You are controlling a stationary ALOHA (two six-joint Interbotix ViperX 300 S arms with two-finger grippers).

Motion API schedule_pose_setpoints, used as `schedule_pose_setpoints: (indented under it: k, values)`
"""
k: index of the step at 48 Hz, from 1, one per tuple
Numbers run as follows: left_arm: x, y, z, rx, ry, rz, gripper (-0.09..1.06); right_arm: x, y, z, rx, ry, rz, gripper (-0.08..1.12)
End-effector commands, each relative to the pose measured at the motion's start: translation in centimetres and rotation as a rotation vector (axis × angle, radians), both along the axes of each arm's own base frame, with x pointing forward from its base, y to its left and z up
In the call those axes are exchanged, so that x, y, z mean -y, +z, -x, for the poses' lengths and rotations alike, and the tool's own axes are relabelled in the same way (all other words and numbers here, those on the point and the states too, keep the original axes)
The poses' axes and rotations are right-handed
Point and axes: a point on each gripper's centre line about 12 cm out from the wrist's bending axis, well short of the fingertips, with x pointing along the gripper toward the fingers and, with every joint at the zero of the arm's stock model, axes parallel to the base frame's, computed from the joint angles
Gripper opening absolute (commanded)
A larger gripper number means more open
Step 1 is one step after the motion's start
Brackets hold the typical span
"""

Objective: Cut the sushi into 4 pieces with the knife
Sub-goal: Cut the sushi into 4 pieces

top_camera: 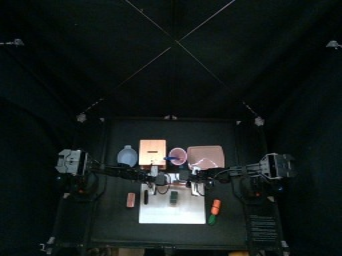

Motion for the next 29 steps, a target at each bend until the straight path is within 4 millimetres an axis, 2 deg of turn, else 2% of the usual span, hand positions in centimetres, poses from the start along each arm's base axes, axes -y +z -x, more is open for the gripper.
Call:
schedule_pose_setpoints:
  k: [1,16,29]
  values:
    - [0.6,1.7,0.3,0.035,-0.015,0.000,0.35,-1.2,2.4,0.1,0.066,0.032,-0.009,0.15]
    - [3.1,0.5,0.4,0.003,-0.038,0.048,0.35,-3.3,1.6,0.2,0.048,0.067,-0.043,0.15]
    - [3.2,-1.0,0.2,-0.037,-0.022,0.062,0.35,-3.8,-0.4,-0.3,0.000,0.064,-0.051,0.15]
